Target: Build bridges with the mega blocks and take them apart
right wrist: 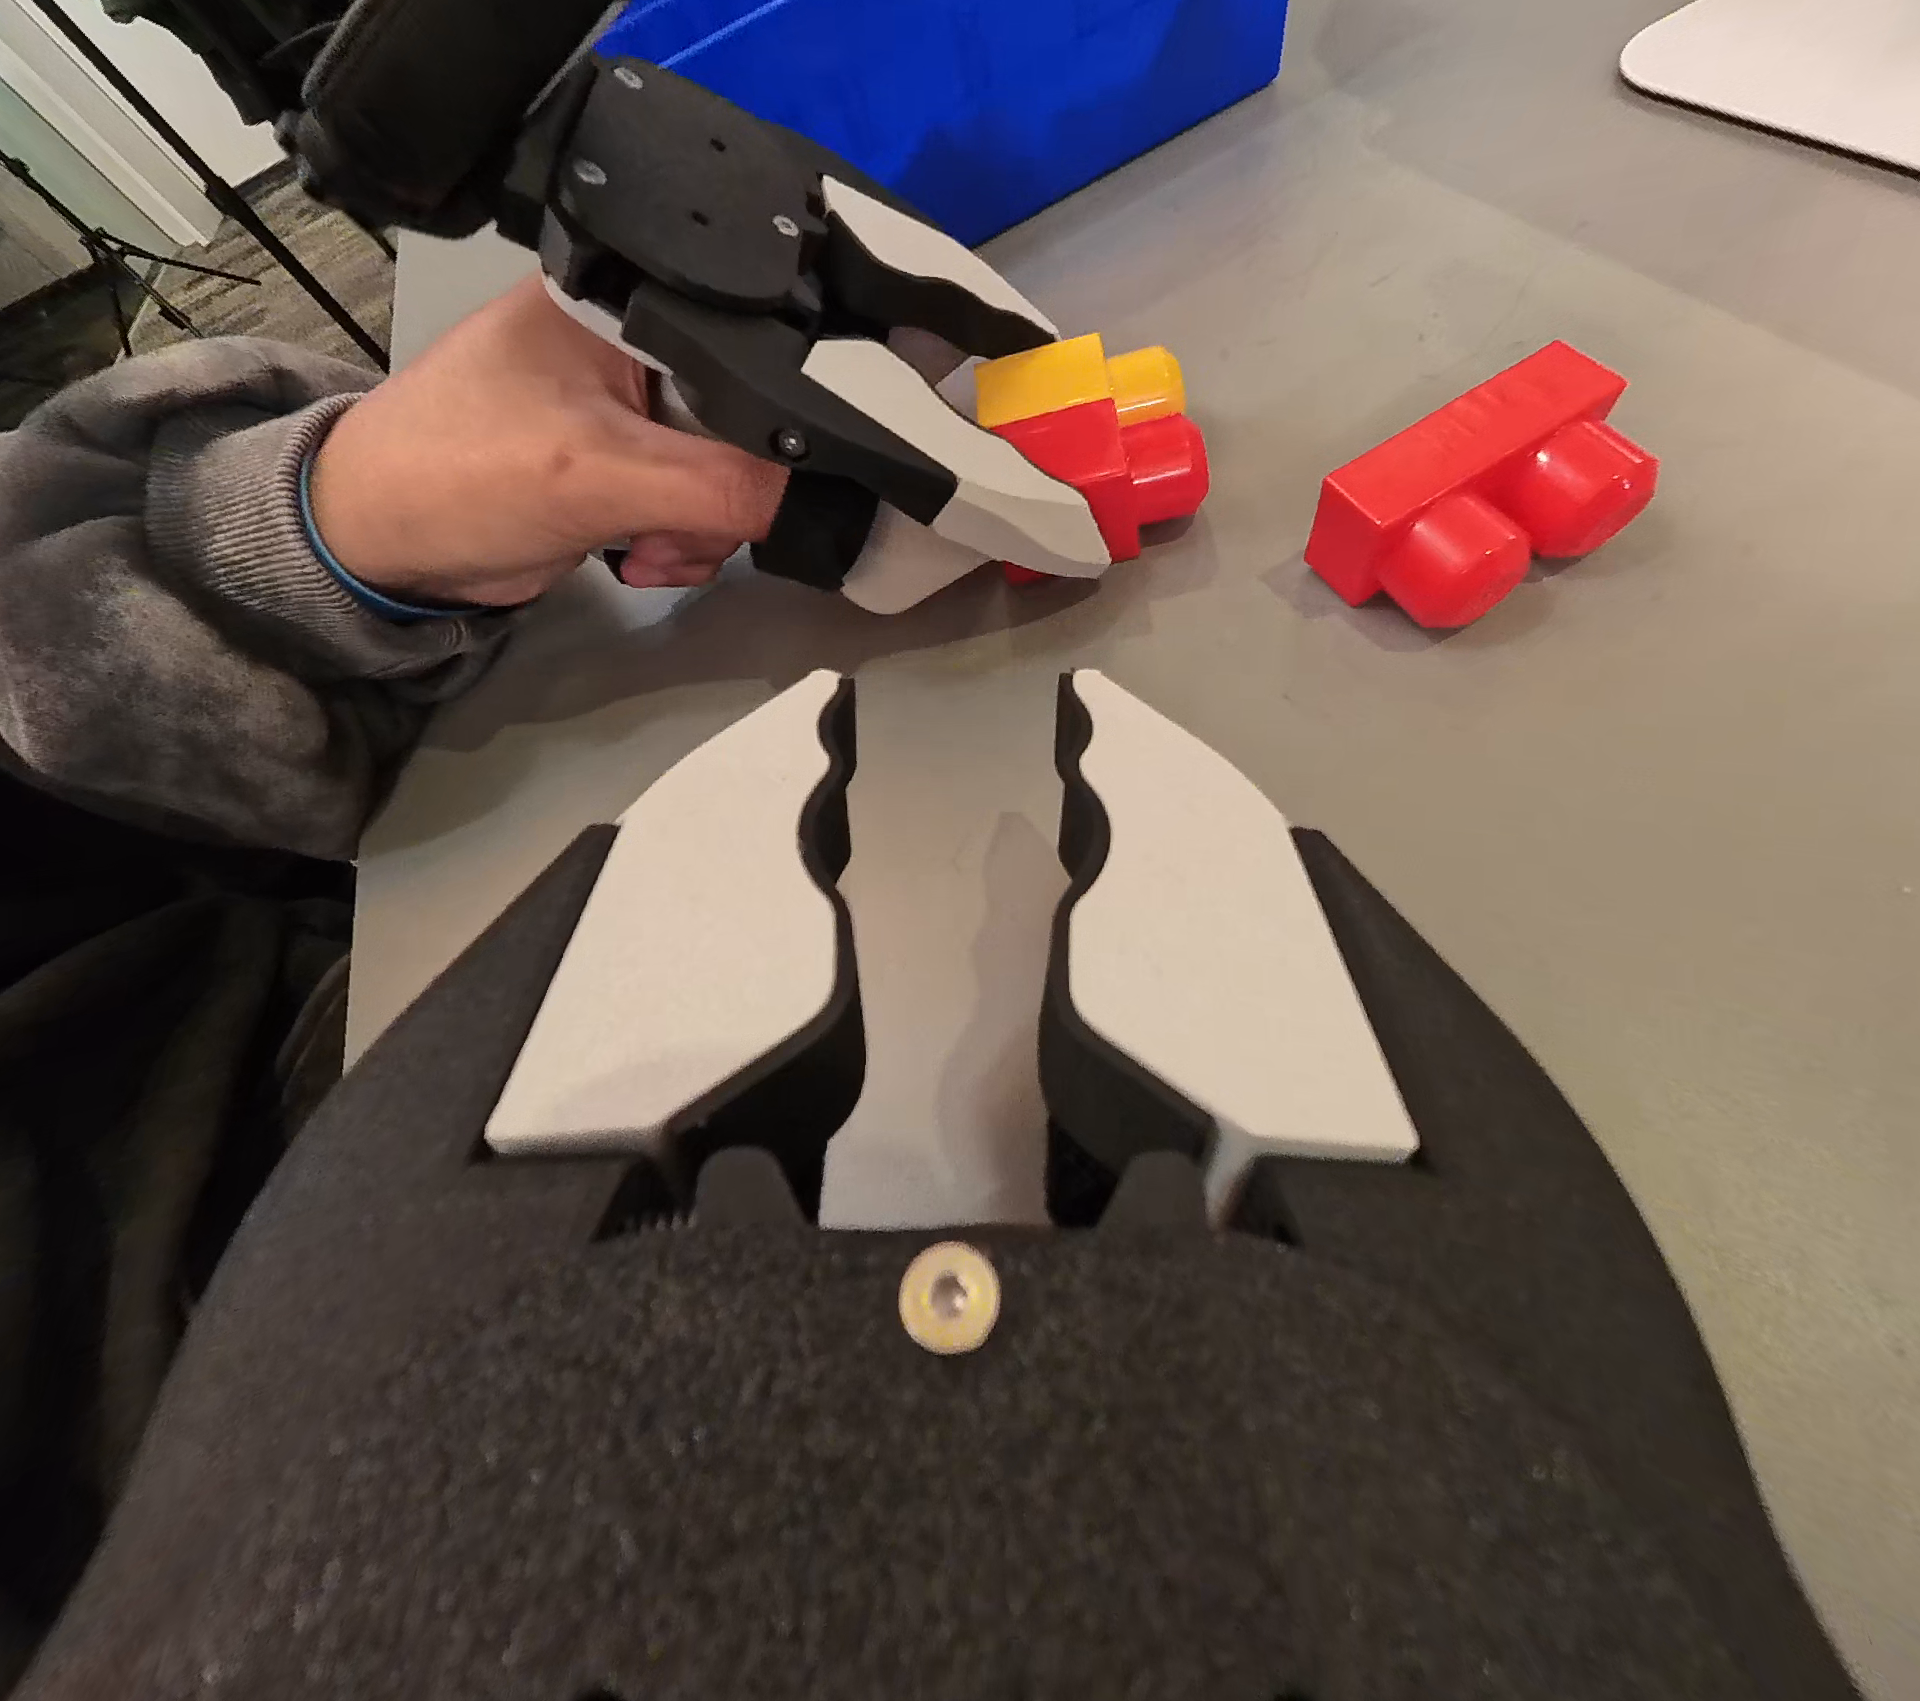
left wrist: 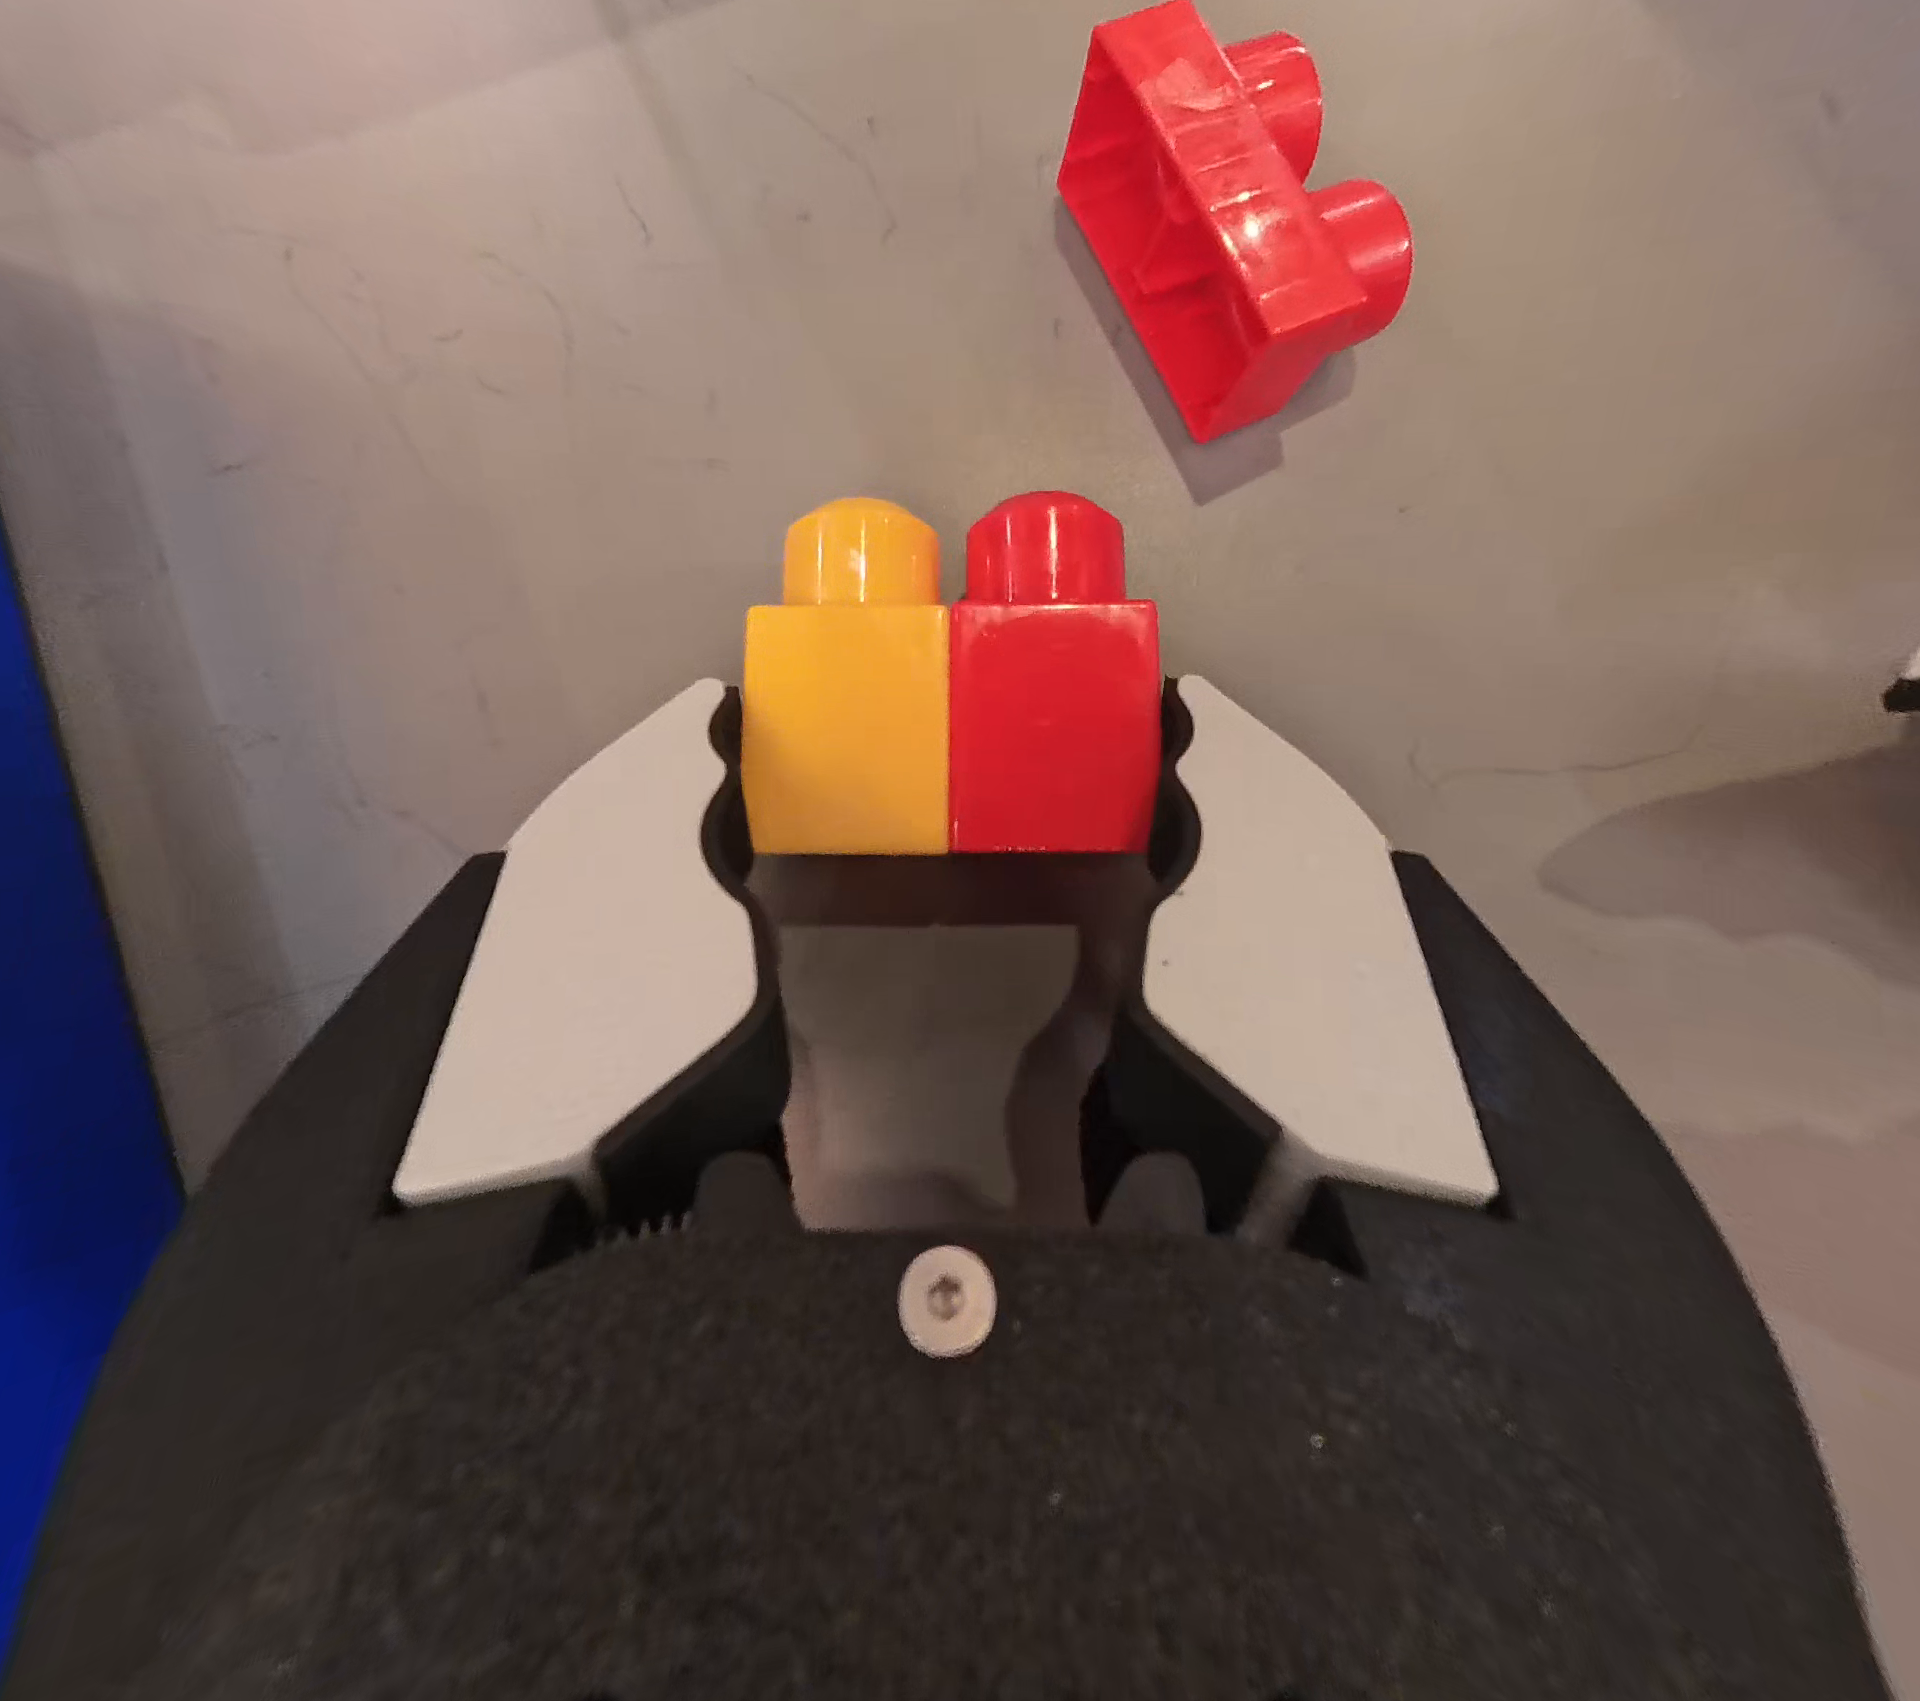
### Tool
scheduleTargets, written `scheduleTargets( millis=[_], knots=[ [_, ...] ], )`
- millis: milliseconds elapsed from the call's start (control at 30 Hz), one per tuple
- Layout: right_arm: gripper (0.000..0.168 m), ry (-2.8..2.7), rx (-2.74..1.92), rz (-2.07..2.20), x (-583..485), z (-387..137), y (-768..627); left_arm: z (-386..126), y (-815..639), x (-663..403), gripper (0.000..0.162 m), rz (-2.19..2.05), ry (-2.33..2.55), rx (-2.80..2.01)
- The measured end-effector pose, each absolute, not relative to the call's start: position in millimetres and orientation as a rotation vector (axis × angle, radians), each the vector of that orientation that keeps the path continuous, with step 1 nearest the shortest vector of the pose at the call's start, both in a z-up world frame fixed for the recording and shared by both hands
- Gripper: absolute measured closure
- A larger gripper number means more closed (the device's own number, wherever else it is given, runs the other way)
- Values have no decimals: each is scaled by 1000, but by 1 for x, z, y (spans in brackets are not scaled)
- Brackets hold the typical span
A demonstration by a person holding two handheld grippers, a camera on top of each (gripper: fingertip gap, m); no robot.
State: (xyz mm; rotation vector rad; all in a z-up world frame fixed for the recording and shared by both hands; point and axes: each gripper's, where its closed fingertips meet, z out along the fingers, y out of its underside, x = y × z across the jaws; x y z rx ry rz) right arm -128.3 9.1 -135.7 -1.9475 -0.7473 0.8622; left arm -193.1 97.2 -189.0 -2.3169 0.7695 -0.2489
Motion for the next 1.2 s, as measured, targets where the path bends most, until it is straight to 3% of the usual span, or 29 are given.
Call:
scheduleTargets(
  millis=[367,733,900,1033,1200],
  knots=[
    [131,-739,-1947,869,-128,-135,10,-184,96,-198,88,-218,877,-2253],
    [130,-751,-1941,772,-118,-133,17,-135,57,-213,88,-362,1068,-1865],
    [102,-876,-2012,568,-103,-113,37,-126,21,-214,88,-655,1088,-1843],
    [99,-1122,-2057,249,-91,-109,68,-127,7,-208,88,-721,1145,-1809],
    [100,-1387,-2209,128,-87,-145,101,-124,-5,-204,88,-801,1178,-1768]
  ],
)
